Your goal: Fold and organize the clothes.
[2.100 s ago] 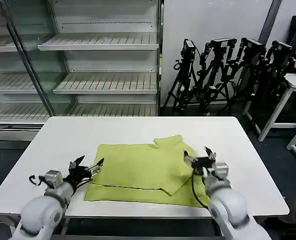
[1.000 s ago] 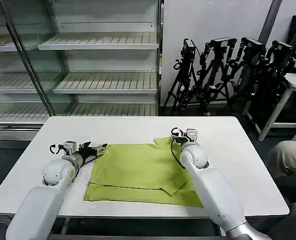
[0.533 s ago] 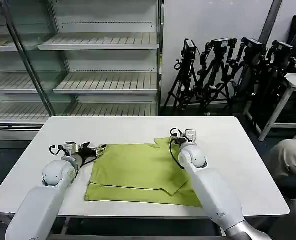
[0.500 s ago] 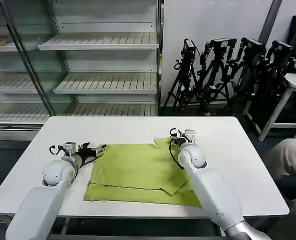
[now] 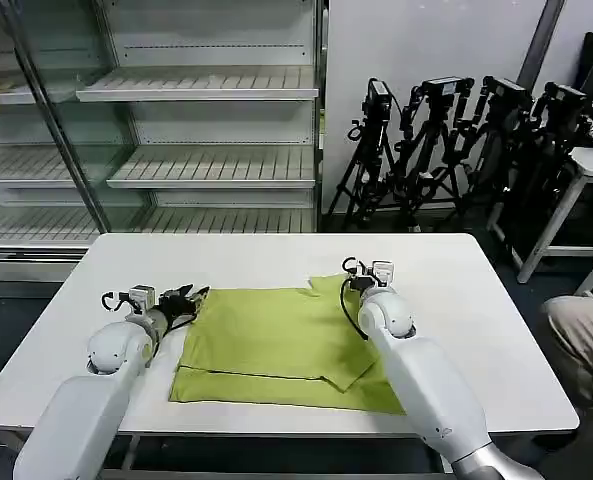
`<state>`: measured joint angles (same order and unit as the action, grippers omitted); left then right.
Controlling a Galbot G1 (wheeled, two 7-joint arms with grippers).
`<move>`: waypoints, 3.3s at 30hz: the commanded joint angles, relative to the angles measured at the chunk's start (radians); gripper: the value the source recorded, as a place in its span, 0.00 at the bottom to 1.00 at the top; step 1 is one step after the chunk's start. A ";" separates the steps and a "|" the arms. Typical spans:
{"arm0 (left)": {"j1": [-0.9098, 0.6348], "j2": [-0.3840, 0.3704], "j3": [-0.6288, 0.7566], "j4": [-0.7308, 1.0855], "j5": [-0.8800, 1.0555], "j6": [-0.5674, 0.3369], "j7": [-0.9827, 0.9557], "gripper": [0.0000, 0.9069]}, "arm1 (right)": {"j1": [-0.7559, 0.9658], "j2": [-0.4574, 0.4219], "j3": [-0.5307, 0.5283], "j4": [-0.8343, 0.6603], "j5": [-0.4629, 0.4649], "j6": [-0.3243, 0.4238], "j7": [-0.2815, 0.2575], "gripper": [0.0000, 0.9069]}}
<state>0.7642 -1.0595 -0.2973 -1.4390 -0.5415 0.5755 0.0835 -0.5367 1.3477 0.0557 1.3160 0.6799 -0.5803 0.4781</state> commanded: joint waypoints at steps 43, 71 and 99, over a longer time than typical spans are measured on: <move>0.181 0.026 -0.107 -0.298 -0.106 0.001 -0.059 0.02 | -0.266 -0.126 0.087 0.448 -0.083 0.003 -0.137 0.00; 0.392 0.010 -0.215 -0.444 -0.046 -0.008 -0.027 0.02 | -0.552 -0.178 0.185 0.657 -0.121 0.010 -0.188 0.00; 0.521 -0.030 -0.246 -0.520 0.034 -0.019 -0.004 0.02 | -0.619 -0.195 0.232 0.684 -0.142 0.010 -0.208 0.00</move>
<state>1.2601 -1.0829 -0.5420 -1.9460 -0.5253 0.5589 0.0775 -1.1454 1.1548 0.2852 1.9999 0.5398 -0.5716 0.2694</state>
